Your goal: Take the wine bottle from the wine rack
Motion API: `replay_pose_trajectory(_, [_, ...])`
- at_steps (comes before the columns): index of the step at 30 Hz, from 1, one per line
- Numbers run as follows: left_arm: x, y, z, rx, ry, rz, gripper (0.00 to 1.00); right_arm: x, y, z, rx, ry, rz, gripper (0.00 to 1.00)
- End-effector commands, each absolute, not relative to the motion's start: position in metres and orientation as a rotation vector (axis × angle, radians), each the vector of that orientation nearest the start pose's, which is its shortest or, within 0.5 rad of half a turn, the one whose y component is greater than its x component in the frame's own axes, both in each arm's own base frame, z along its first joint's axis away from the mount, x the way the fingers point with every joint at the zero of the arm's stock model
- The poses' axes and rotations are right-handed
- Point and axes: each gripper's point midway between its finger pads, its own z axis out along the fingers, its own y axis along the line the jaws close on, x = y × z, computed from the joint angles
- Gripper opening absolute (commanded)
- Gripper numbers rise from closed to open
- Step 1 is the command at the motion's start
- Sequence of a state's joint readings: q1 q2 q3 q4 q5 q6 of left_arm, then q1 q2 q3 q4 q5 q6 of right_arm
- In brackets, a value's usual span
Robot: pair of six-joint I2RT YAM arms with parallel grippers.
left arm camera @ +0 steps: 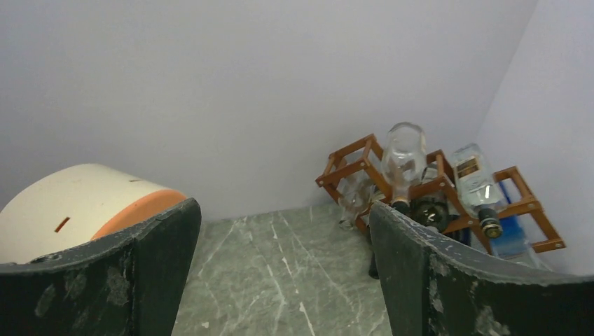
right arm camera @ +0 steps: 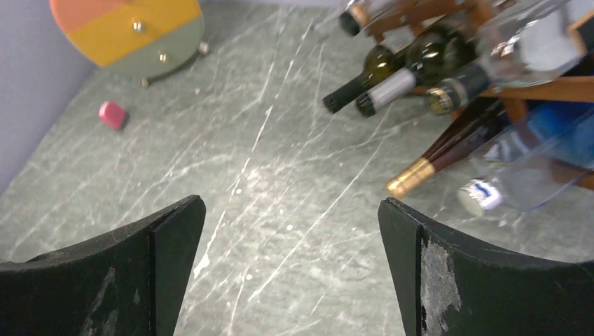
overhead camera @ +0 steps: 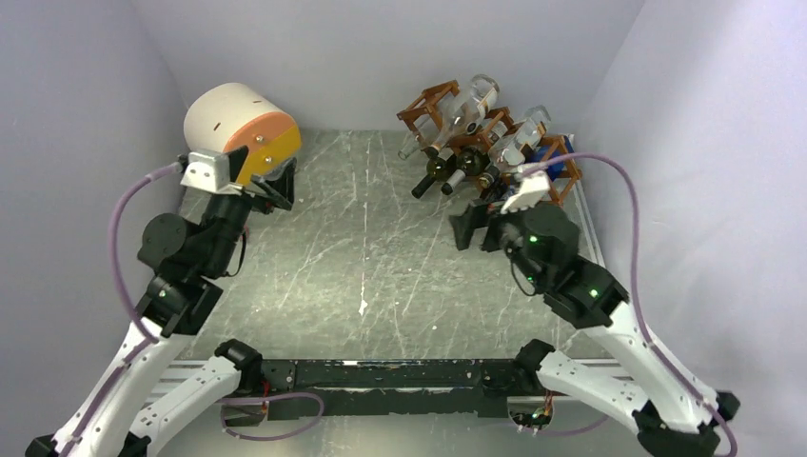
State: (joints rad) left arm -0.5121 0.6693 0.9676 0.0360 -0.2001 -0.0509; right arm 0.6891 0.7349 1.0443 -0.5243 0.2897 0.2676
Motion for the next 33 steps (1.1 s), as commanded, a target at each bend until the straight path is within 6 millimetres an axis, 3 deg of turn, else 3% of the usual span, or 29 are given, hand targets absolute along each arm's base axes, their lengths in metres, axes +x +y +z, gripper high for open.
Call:
replay_pose_trajectory(1, [0.279, -0.106, 0.442, 0.1, 1.242, -0.319, 0.93, 0.234, 0.162, 0.324, -0.135, 1.85, 0.375, 1.0])
replay_pose_trajectory(8, [0.313, -0.112, 0.415, 0.106, 1.302, -0.278, 0.93, 0.224, 0.205, 0.294, -0.179, 1.944, 0.251, 1.0])
replay_pose_trajectory(16, [0.334, -0.117, 0.397, 0.115, 1.337, -0.257, 0.93, 0.219, 0.225, 0.262, -0.143, 1.989, 0.086, 1.0])
replay_pose_trajectory(19, [0.338, -0.12, 0.394, 0.123, 1.34, -0.258, 0.93, 0.225, 0.22, 0.255, -0.105, 1.976, 0.005, 1.0])
replay_pose_trajectory(22, [0.339, -0.122, 0.395, 0.129, 1.336, -0.262, 0.93, 0.244, 0.214, 0.25, -0.093, 1.986, -0.021, 1.0])
replay_pose_trajectory(26, [0.34, -0.122, 0.397, 0.131, 1.323, -0.257, 0.93, 0.268, 0.2, 0.259, -0.065, 1.96, -0.003, 1.0])
replay_pose_trajectory(30, [0.339, -0.119, 0.4, 0.126, 1.312, -0.247, 0.93, 0.3, 0.165, 0.268, 0.027, 1.946, 0.015, 1.0])
replay_pose_trajectory(33, [0.338, -0.119, 0.402, 0.126, 1.301, -0.247, 0.93, 0.313, 0.144, 0.271, 0.028, 1.942, 0.045, 1.0])
